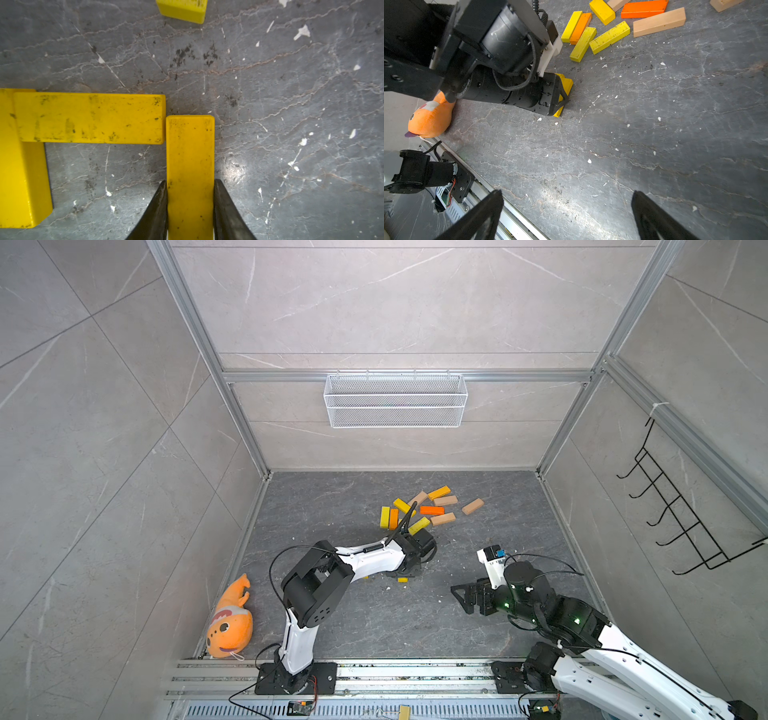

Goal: Assemble the number 8 with building blocks
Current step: Assemble the building block at the center of the board.

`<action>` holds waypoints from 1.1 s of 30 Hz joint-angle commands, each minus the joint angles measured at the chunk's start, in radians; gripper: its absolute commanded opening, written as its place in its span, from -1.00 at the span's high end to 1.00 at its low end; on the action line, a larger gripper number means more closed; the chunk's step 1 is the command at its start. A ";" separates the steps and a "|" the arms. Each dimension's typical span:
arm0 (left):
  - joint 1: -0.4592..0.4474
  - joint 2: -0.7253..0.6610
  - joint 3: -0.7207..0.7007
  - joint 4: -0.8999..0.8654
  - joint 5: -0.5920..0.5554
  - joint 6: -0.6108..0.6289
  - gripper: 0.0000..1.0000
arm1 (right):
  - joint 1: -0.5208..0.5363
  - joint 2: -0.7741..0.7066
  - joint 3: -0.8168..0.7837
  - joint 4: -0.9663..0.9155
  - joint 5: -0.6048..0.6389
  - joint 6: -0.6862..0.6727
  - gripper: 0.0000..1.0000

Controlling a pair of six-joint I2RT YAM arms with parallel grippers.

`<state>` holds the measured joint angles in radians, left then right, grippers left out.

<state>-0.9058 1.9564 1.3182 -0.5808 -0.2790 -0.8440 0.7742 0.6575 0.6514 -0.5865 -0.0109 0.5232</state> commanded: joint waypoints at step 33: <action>0.019 0.026 -0.004 0.010 0.008 -0.013 0.13 | 0.005 -0.001 -0.039 0.024 0.018 0.012 -0.99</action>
<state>-0.8921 1.9778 1.3182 -0.5678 -0.2787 -0.8455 0.7742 0.6601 0.6270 -0.5789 -0.0105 0.5240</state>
